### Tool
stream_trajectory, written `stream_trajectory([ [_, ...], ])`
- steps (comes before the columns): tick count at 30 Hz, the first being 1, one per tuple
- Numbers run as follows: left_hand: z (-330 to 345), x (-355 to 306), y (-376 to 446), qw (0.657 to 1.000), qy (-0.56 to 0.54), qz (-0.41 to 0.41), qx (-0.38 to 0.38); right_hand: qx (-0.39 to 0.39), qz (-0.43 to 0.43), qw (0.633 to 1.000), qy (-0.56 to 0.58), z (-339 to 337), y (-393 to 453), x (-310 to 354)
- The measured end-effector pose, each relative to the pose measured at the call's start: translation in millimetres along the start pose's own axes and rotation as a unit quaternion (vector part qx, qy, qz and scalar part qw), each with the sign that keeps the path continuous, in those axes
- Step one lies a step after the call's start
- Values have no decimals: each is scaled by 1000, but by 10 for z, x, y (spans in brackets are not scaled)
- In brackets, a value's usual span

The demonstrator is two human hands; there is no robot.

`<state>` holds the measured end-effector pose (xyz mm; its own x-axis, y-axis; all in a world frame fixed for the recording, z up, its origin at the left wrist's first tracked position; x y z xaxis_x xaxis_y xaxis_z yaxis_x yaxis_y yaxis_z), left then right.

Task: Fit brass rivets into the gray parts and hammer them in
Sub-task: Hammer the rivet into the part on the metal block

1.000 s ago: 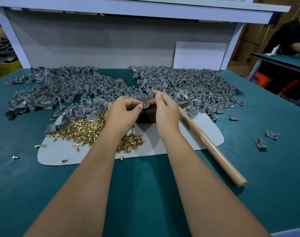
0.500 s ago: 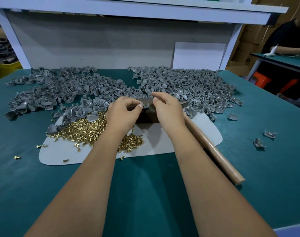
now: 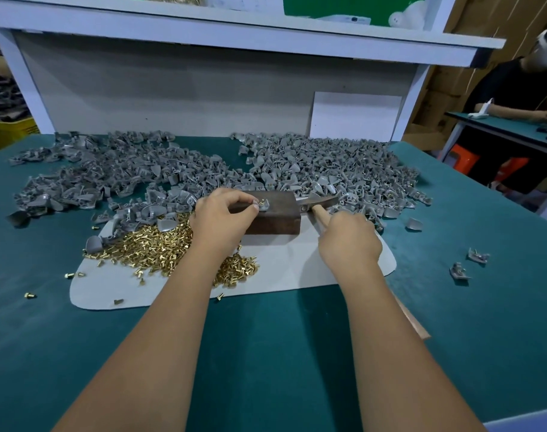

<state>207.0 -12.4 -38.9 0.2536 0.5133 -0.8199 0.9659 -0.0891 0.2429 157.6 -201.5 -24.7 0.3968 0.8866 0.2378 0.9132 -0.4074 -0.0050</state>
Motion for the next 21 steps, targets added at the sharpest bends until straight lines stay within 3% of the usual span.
stream_trajectory([
  [10, 16, -2, 21, 999, -44, -16, -7, -145, -83, 984, 59, -264, -68, -22],
  [15, 14, -16, 5, 999, -20, -28, -17, -122, -177, 970, 117, -387, -256, 29],
  [21, 24, -9, -9, 999, 0, -29, -24, -155, -197, 964, 92, -407, -332, 151],
])
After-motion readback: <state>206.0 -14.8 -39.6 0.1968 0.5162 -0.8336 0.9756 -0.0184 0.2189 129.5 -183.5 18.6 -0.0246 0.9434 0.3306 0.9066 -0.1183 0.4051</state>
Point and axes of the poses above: each hand's wrist, its own y-axis towards the middle knuckle, its own z-axis out of the palm, x = y × z, the point moved 2 cm from there along y, towards the middle knuckle, and after that the axes turned 9 degrees about x, right-handed, at the moved point
